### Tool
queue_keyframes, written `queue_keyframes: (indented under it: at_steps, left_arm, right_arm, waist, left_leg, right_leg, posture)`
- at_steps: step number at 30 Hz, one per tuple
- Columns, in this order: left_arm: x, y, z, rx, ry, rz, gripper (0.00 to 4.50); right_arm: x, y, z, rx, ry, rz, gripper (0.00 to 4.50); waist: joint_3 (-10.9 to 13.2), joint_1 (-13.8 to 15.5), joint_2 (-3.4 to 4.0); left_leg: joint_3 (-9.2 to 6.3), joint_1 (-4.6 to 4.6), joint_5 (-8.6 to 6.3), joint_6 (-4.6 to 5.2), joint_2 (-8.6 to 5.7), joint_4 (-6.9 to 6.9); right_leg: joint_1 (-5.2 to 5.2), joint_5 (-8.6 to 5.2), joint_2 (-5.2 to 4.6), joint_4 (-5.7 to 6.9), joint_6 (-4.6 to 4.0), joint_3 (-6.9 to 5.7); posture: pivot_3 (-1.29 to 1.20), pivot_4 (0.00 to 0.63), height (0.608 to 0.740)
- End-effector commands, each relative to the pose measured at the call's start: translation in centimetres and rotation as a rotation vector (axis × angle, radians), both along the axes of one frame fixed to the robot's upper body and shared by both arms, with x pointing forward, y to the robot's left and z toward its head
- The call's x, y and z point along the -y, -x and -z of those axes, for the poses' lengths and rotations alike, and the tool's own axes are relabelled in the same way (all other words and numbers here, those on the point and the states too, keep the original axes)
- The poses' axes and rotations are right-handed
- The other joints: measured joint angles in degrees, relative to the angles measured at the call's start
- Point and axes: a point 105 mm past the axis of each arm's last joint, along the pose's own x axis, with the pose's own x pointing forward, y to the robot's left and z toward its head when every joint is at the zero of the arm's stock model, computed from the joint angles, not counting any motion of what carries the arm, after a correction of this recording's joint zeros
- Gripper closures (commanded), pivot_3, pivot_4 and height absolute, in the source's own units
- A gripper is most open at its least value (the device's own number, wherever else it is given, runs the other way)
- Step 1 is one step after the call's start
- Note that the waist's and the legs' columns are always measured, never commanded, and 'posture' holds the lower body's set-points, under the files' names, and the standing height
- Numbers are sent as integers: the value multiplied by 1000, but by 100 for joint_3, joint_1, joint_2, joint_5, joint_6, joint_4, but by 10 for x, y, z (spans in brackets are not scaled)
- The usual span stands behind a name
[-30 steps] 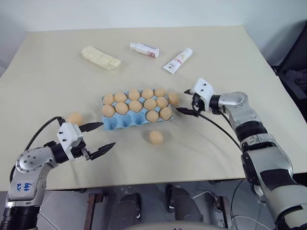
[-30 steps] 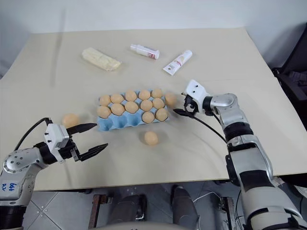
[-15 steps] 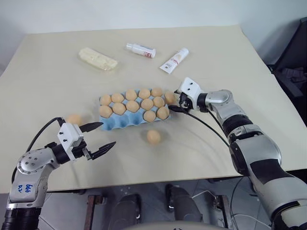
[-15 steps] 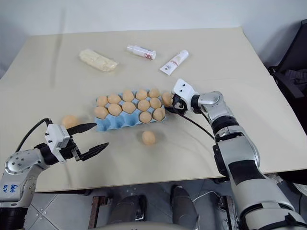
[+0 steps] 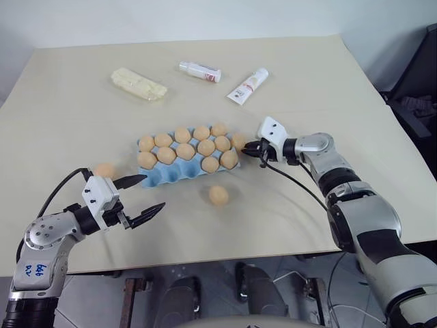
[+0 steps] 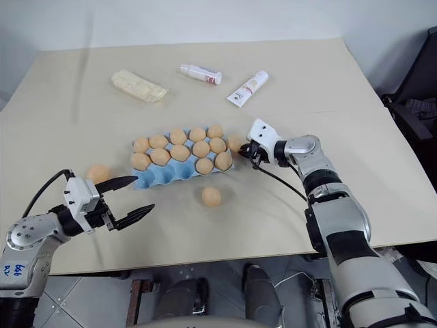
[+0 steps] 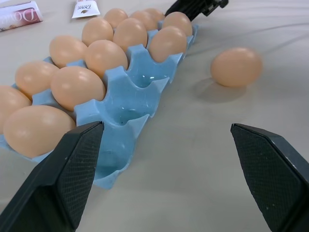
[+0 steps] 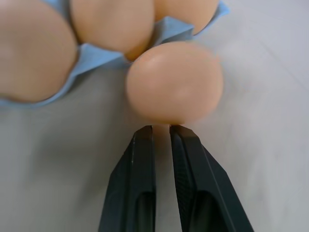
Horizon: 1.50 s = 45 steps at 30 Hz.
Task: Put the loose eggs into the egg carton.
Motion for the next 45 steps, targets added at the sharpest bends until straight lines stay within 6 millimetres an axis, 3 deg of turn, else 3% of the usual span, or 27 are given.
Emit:
queue_keyframes:
  at_steps: [1, 3, 9, 12, 24, 27, 30, 31, 37, 41, 45]
  left_arm:
    - [-3, 0, -9, 37, 3, -1, 0]
    - [-3, 0, -9, 37, 3, -1, 0]
    - [-3, 0, -8, 33, 3, 0, 0]
    - [-2, 0, -8, 31, 6, 3, 0]
    - [-4, 2, -10, 36, 5, -4, 0]
    - [-5, 4, -10, 38, 3, -15, 0]
    - [-6, 6, -10, 37, 2, -23, 0]
    - [-7, 6, -9, 36, 2, -26, 0]
    - [-11, 7, -8, 33, 10, -49, 0]
    - [-17, 6, -8, 29, 20, -77, 0]
    - [-27, 5, -6, 23, 31, -118, 0]
  right_arm:
    - [8, 1, -17, 5, -24, -22, 3539]
    - [11, 2, -20, 5, -14, -37, 3025]
    - [8, 1, -36, 67, -17, -70, 929]
    - [0, 0, -40, 97, -18, -82, 929]
    - [-35, -3, -25, 105, 10, -94, 929]
    - [-37, -3, -24, 94, 2, -97, 1521]
    - [-30, -3, -25, 106, 20, -89, 2588]
    - [-28, -4, -27, 109, 21, -86, 2747]
    - [-18, 1, -57, 166, -39, -148, 2861]
    - [-37, 13, -78, 173, -122, -276, 2861]
    - [-84, 38, -84, 165, -194, -429, 2861]
  waist:
    - [0, 3, 0]
    - [0, 4, 0]
    - [0, -11, 0]
    - [0, -12, 0]
    - [0, -12, 1]
    - [1, -11, 1]
    - [1, -11, 1]
    - [1, -11, 1]
    - [1, -6, 2]
    - [2, -36, 3]
    - [2, -86, 3]
  left_leg:
    - [0, 0, 0, 0, 0, 0]
    - [0, 0, 0, 0, 0, 0]
    - [2, 2, 0, -2, 1, -1]
    - [3, 2, 0, -3, 1, 0]
    - [2, 2, -1, -5, 2, -4]
    - [2, 1, -1, -4, 2, -4]
    - [2, 1, -2, -3, 2, -3]
    - [2, 1, -2, -4, 2, -3]
    - [2, 1, -3, -2, 2, -4]
    - [4, 3, -4, -2, 3, -4]
    - [4, 5, -5, -11, 17, -5]
  right_leg:
    - [0, 0, 0, -1, 0, 0]
    - [0, 0, 0, -1, 0, 0]
    - [-2, 0, 1, -1, 0, 2]
    - [-2, 0, 1, 1, 0, 2]
    - [-2, 0, 0, 2, -1, 1]
    - [-2, 0, 0, 5, -1, 1]
    - [-1, 0, 0, 1, -1, 1]
    - [-1, 0, 0, 1, -1, 1]
    - [-1, -1, 0, -9, -1, 1]
    - [-2, -1, 1, -5, -1, 4]
    - [-6, -3, 8, 8, -6, 0]
  posture:
    - [0, 150, 740]
    - [0, 150, 740]
    - [0, 150, 740]
    - [0, 150, 740]
    - [0, 150, 740]
    - [0, 150, 740]
    - [0, 150, 740]
    - [0, 150, 740]
    - [0, 150, 740]
    - [0, 150, 740]
    - [0, 150, 740]
